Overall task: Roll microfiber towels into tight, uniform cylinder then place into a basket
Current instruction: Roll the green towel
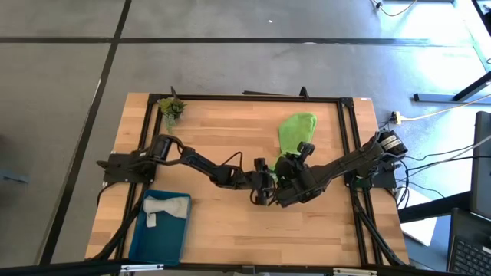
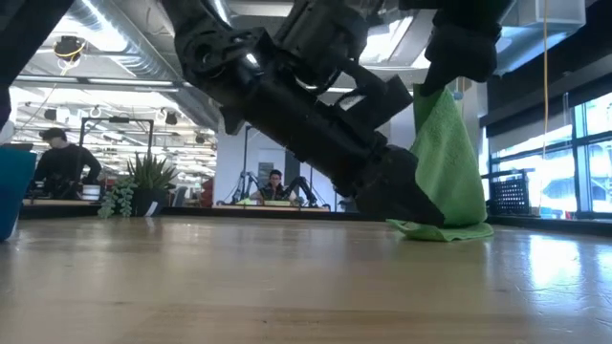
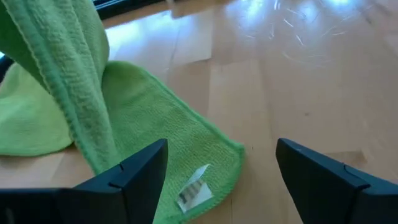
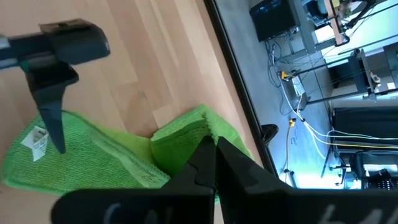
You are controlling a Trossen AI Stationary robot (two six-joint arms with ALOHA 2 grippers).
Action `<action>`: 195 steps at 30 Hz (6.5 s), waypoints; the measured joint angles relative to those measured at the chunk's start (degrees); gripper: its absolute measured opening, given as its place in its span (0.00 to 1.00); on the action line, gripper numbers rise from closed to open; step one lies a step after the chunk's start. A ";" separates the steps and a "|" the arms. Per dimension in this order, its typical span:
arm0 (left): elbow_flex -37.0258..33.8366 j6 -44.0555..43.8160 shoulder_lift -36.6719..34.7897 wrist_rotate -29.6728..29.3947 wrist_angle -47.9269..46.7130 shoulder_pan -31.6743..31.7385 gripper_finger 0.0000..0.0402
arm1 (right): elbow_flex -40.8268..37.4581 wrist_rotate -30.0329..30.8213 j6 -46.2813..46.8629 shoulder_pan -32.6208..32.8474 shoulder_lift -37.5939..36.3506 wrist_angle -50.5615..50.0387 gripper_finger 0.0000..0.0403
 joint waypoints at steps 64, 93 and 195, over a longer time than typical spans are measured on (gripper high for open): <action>-0.09 -2.07 -30.18 -7.17 -41.80 0.42 0.00 | 0.13 0.11 5.37 -2.00 -18.35 -2.67 0.01; -0.02 4.16 -54.33 -6.24 -47.39 14.65 0.00 | 0.66 7.85 -10.79 -5.99 -30.14 7.52 0.01; 0.00 -27.89 -14.85 6.37 -4.23 8.35 0.27 | 0.66 5.39 -28.72 -5.97 -30.08 24.59 0.01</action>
